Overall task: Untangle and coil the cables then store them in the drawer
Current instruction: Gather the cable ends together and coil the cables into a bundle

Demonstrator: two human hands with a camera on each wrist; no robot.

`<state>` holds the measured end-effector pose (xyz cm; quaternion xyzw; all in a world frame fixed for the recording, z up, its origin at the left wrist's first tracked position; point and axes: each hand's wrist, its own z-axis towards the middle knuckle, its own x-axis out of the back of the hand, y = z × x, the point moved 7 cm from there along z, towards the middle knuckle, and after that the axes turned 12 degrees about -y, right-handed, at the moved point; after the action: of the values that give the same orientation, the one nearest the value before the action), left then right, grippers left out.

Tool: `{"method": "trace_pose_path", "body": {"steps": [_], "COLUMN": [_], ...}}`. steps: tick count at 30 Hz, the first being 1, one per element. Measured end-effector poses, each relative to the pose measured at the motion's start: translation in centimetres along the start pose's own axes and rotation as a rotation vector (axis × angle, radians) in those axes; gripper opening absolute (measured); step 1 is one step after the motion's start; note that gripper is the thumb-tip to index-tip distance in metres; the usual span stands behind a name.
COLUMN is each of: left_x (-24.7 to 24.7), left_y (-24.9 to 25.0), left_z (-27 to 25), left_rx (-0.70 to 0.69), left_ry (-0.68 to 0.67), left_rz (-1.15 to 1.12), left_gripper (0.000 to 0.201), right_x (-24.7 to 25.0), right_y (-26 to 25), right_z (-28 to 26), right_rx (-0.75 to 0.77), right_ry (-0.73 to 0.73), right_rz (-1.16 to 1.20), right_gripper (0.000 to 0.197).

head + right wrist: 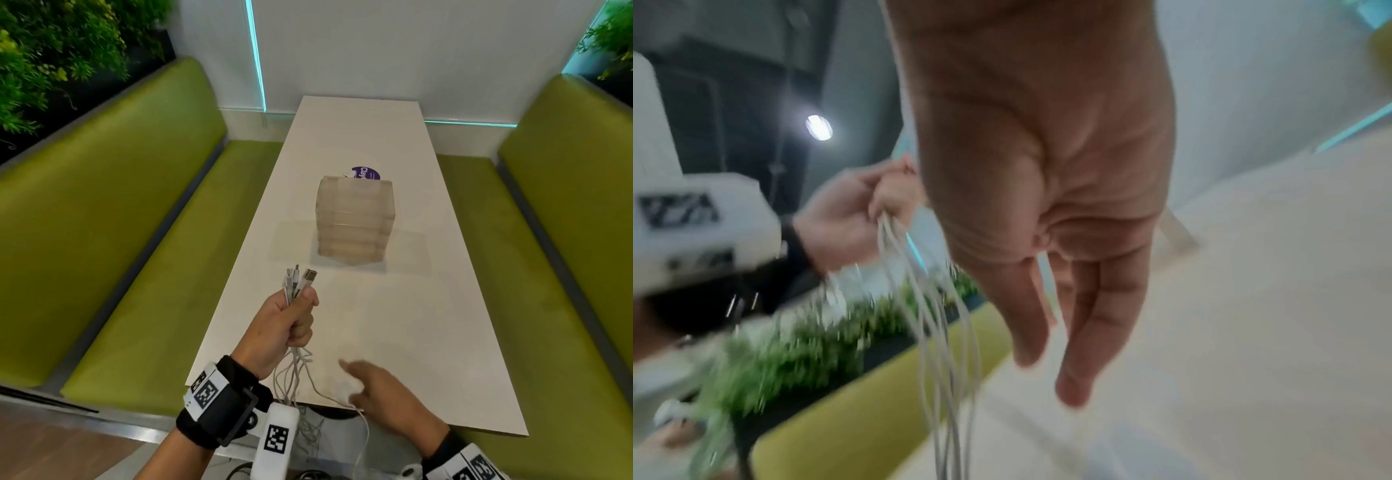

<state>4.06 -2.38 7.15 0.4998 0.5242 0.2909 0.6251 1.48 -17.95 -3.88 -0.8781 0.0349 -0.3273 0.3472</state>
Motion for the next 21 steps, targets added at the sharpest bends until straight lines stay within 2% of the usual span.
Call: {"method": "trace_pose_path", "body": {"steps": [1,3,5,6,8,9,11,13,17,19,21], "left_x": [-0.3,-0.9,-1.7,-2.1,-2.4,-2.5,-2.5,-2.9,-3.0,-2.8,-2.7], "left_y": [-0.2,-0.5,-0.7,-0.8,-1.4,-1.6,-1.8,-1.8,-2.5,-3.2,-3.8], "left_z": [0.1,0.3,0.7,1.0,1.9,2.2,2.8,3.3,4.0,3.9,3.7], "left_rx": [0.002,0.020,0.032,0.036,0.060,0.077,0.093,0.102,0.166,0.202,0.226], "left_ry": [-0.016,-0.043,-0.070,-0.088,-0.112,-0.111,-0.122,-0.170,-0.234,-0.247,-0.247], "left_rz": [0.011,0.087,0.244,0.332,0.461,0.516,0.634,0.696,0.789,0.848,0.892], "left_gripper": [0.023,0.022,0.009,0.012,0.027,0.030,0.023,0.017,0.025,0.023,0.017], "right_x": [1.9,5.8,8.6,9.5,10.6,11.0,11.7,12.0,12.4,12.5,12.7], "right_y": [-1.2,-4.2,-7.1,-8.1,-9.2,-9.2,-8.3,-7.6,-7.5,-8.1,-8.7], "right_z": [-0.5,-1.9,-2.8,-3.0,-2.7,-2.4,-1.7,-1.4,-0.8,-0.8,-0.9], "right_rx": [0.058,0.215,0.388,0.439,0.449,0.420,0.345,0.315,0.296,0.250,0.231], "right_ry": [0.094,0.236,0.243,0.234,0.283,0.341,0.467,0.517,0.370,0.271,0.220], "right_rz": [0.062,0.332,0.578,0.625,0.591,0.550,0.469,0.455,0.429,0.269,0.142], "right_gripper": [0.061,0.058,0.051,0.043,0.026,0.024,0.029,0.031,0.050,0.045,0.031]}}
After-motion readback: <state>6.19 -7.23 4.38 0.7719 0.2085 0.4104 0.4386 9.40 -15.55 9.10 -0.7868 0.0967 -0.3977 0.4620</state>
